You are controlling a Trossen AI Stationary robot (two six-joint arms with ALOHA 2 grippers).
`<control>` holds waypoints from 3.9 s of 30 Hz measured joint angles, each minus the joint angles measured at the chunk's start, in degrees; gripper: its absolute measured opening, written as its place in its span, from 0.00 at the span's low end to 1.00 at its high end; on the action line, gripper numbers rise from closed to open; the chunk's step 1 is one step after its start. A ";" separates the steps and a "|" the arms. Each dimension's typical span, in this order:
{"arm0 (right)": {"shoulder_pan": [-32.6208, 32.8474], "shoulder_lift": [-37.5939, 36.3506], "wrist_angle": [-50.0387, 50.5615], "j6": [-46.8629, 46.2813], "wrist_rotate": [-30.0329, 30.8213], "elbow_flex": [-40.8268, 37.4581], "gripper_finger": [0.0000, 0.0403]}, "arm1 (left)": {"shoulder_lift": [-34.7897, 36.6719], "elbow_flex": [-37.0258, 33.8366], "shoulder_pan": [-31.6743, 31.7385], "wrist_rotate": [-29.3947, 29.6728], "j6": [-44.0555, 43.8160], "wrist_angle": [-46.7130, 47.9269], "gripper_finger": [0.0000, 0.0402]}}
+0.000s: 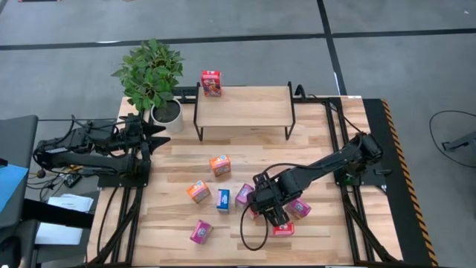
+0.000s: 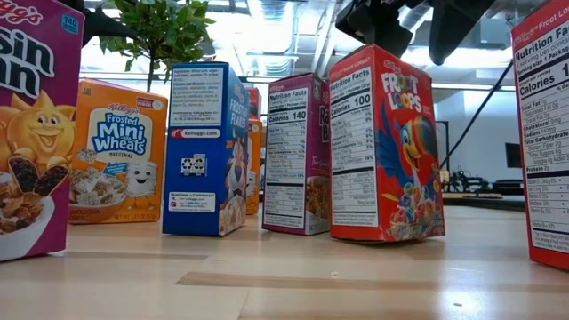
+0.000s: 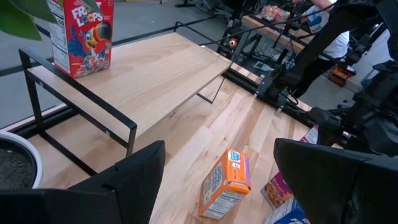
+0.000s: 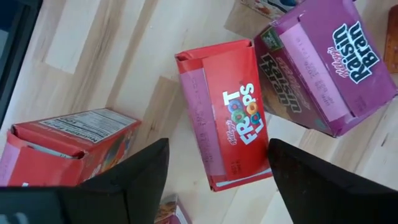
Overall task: Stack cereal on shelf
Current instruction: Put the top red cereal box on the shelf aligned with the other red cereal box on the shelf
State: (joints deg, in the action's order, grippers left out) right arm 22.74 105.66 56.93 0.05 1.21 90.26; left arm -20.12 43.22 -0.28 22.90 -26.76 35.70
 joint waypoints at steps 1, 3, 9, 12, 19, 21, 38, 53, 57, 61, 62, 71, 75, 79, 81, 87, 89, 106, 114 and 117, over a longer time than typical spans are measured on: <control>0.00 -0.01 -0.02 0.04 0.00 0.00 0.75 | 0.00 0.00 0.00 0.00 0.00 0.00 0.72; 0.00 -0.01 -0.24 0.13 0.04 0.00 0.75 | 0.00 0.00 -0.02 -0.02 0.00 0.00 0.72; 0.00 -0.05 -0.40 -1.08 0.09 0.00 0.75 | 0.00 0.00 0.00 -0.09 -0.48 0.00 0.72; 0.32 -0.08 -0.22 -2.45 0.14 0.02 0.75 | 0.02 0.00 0.00 -0.09 -0.48 0.00 0.72; 0.55 0.47 -0.45 -2.43 -0.19 0.15 0.75 | 0.00 0.00 -0.01 -0.09 -0.48 0.00 0.72; 0.52 0.55 -0.22 -2.43 -0.17 0.09 0.75 | 0.00 0.00 -0.01 -0.09 -0.47 0.00 0.72; 0.55 0.53 -0.11 -3.45 -1.11 -2.69 0.69 | 0.02 0.00 -0.02 -0.09 -0.44 0.00 0.72; -0.04 0.53 -0.20 -4.09 -1.33 -2.14 0.54 | 0.00 0.00 -0.01 0.15 0.20 0.00 0.72; -0.06 0.53 -0.17 -4.11 -1.78 -2.14 0.50 | 0.00 0.00 0.00 0.20 0.20 0.00 0.72; -0.51 0.53 2.19 -4.10 -2.66 -0.60 0.49 | 0.00 0.00 -0.02 0.26 0.22 0.00 0.72; -0.78 0.53 3.35 -4.07 -2.78 0.35 0.48 | 0.01 0.00 -0.01 0.26 0.22 0.01 0.72; -6.72 0.53 21.91 1.37 -2.70 15.26 0.51 | 0.00 0.00 -0.02 0.24 0.22 0.00 0.72; -11.79 0.51 27.77 3.75 0.30 23.69 0.49 | 0.00 0.00 -0.02 0.24 0.22 0.00 0.72; -17.87 0.51 29.15 5.02 4.19 31.64 0.48 | 0.00 0.00 -0.02 0.22 0.22 0.01 0.72; -21.04 0.46 29.24 5.16 4.73 34.87 0.48 | 0.00 -0.01 -0.02 0.22 0.22 0.01 0.72; -29.65 0.45 23.16 7.48 8.97 39.24 0.49 | 0.02 0.00 -0.02 0.28 1.20 0.02 0.72; -32.00 0.46 18.49 9.42 9.22 39.26 0.49 | 0.01 0.00 -0.02 0.28 1.24 0.01 0.72; -41.74 12.89 7.41 16.75 7.64 44.19 0.49 | 0.01 0.00 0.00 0.33 1.49 1.00 0.72; -41.68 14.39 6.30 16.96 6.45 44.69 0.49 | 0.02 0.00 -0.01 0.26 0.57 1.06 0.72; -41.68 14.39 7.04 16.50 6.19 44.68 0.50 | 0.02 0.00 0.00 0.28 0.55 1.07 0.72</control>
State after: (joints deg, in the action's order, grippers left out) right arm -18.94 120.05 63.96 16.56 7.40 134.93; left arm -20.10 43.22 -0.27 23.18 -26.22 36.77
